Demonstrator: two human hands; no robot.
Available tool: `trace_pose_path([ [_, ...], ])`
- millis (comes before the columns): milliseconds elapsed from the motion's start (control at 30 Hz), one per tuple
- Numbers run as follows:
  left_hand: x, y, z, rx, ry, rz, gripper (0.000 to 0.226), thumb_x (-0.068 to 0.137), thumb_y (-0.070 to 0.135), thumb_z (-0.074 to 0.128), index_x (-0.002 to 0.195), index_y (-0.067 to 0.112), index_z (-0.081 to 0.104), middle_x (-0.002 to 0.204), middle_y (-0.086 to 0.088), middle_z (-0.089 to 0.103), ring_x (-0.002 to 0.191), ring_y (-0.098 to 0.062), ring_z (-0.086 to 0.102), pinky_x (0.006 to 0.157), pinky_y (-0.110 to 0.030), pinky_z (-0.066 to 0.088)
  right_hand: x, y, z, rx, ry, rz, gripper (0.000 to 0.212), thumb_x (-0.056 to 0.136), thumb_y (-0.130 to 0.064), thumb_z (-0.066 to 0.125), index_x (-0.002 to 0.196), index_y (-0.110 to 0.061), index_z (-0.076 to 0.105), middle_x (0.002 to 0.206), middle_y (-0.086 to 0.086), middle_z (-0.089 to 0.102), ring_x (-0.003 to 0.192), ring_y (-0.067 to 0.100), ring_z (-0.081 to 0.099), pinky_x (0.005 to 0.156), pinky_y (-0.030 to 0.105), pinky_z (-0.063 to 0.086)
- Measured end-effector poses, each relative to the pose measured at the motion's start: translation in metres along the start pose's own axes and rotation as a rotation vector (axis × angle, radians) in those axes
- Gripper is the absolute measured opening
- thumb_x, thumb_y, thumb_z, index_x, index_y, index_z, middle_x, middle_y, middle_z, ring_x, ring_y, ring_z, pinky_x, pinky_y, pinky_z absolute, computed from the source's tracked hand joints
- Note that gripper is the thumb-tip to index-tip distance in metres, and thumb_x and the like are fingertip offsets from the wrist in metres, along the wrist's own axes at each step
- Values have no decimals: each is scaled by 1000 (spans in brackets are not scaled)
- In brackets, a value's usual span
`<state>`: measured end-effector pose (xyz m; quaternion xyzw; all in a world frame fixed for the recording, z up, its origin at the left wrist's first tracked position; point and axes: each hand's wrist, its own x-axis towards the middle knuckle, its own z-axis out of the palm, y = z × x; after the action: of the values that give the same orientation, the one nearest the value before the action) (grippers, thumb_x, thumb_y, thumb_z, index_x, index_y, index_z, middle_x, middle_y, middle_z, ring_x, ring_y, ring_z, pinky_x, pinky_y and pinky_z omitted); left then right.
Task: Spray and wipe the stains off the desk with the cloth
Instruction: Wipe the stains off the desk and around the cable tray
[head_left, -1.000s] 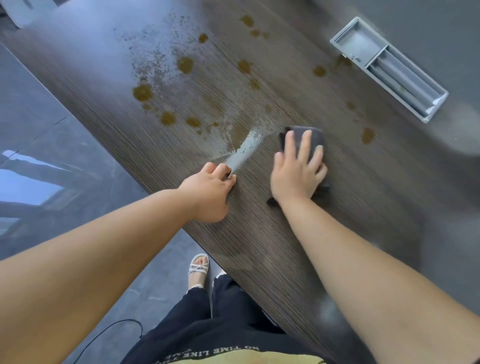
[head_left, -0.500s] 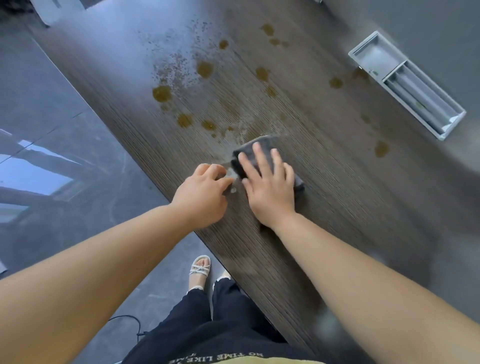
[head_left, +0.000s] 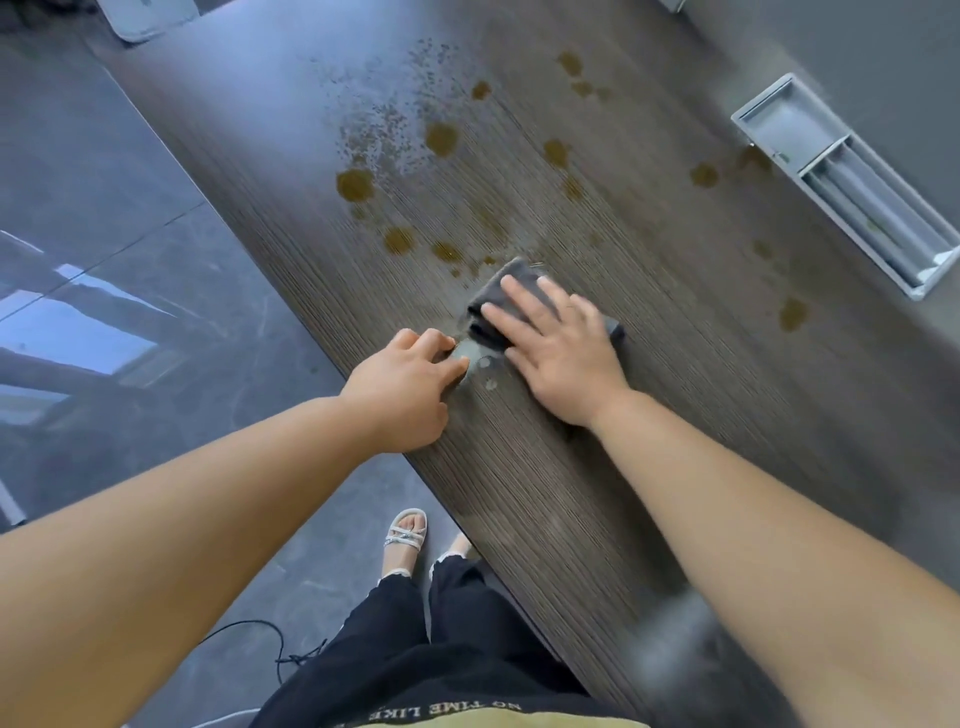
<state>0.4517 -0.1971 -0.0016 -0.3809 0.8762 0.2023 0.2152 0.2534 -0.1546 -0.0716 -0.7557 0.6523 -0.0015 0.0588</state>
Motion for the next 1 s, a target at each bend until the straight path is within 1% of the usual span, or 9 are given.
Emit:
trace_pose_path([
  [133, -1, 3, -1, 14, -17, -4, 56, 92, 31, 45, 145, 26, 26, 150, -1, 17, 131, -26, 23, 102, -34, 37, 20, 17, -10, 78, 75, 648, 50, 101, -40, 29, 150, -35, 20, 161, -3, 7, 145, 31, 12, 112, 50, 16],
  [200, 0, 5, -1, 7, -16, -11, 57, 92, 30, 45, 146, 25, 25, 149, -1, 18, 130, -26, 23, 100, -35, 40, 29, -9, -12, 115, 62, 802, 51, 102, -40, 28, 151, -35, 15, 161, -1, 2, 145, 32, 6, 112, 53, 13],
  [367, 1, 6, -2, 6, -23, -24, 59, 92, 30, 44, 147, 26, 22, 148, 0, 19, 130, -25, 23, 95, -34, 40, 17, -18, -4, 23, -16, 59, 54, 94, -44, 26, 145, -31, 38, 155, 5, 29, 137, 40, 31, 105, 54, 26],
  [433, 0, 5, -3, 11, -25, -20, 57, 92, 29, 44, 146, 25, 24, 146, -1, 20, 129, -26, 24, 94, -34, 41, 19, 11, -7, 31, -17, 103, 53, 95, -45, 26, 146, -34, 35, 157, 1, 24, 141, 35, 26, 108, 51, 22],
  [600, 1, 8, -3, 5, -22, -29, 54, 91, 28, 46, 143, 22, 30, 143, -3, 24, 126, -27, 26, 94, -36, 44, 35, 2, -12, 133, 67, 790, 50, 102, -40, 27, 151, -35, 16, 161, -2, 3, 145, 31, 7, 113, 52, 11],
  [767, 5, 9, -5, -65, -28, -60, 49, 93, 33, 44, 140, 22, 36, 142, -3, 26, 126, -27, 27, 97, -39, 42, -18, -5, 1, 2, 39, 102, 49, 96, -40, 32, 142, -27, 42, 153, 6, 34, 134, 40, 37, 101, 54, 33],
  [800, 5, 10, -6, -87, -21, -71, 47, 94, 32, 43, 139, 22, 37, 142, -3, 27, 126, -27, 27, 96, -39, 43, -27, 15, 1, -20, 34, 94, 48, 96, -40, 33, 142, -27, 43, 152, 5, 35, 133, 39, 38, 100, 54, 35],
  [933, 6, 22, -2, -150, 24, -122, 45, 94, 33, 42, 137, 20, 39, 143, -2, 27, 128, -28, 25, 94, -40, 42, -39, 55, -10, 65, 72, 826, 50, 102, -38, 30, 150, -33, 20, 161, -1, 10, 144, 32, 15, 111, 53, 19],
  [1000, 7, 36, 2, -156, 81, -138, 47, 93, 33, 44, 138, 18, 39, 144, -4, 27, 130, -29, 23, 99, -39, 36, -34, 31, -11, 91, 67, 979, 52, 102, -38, 28, 152, -33, 14, 161, -1, 3, 145, 32, 8, 112, 53, 14],
])
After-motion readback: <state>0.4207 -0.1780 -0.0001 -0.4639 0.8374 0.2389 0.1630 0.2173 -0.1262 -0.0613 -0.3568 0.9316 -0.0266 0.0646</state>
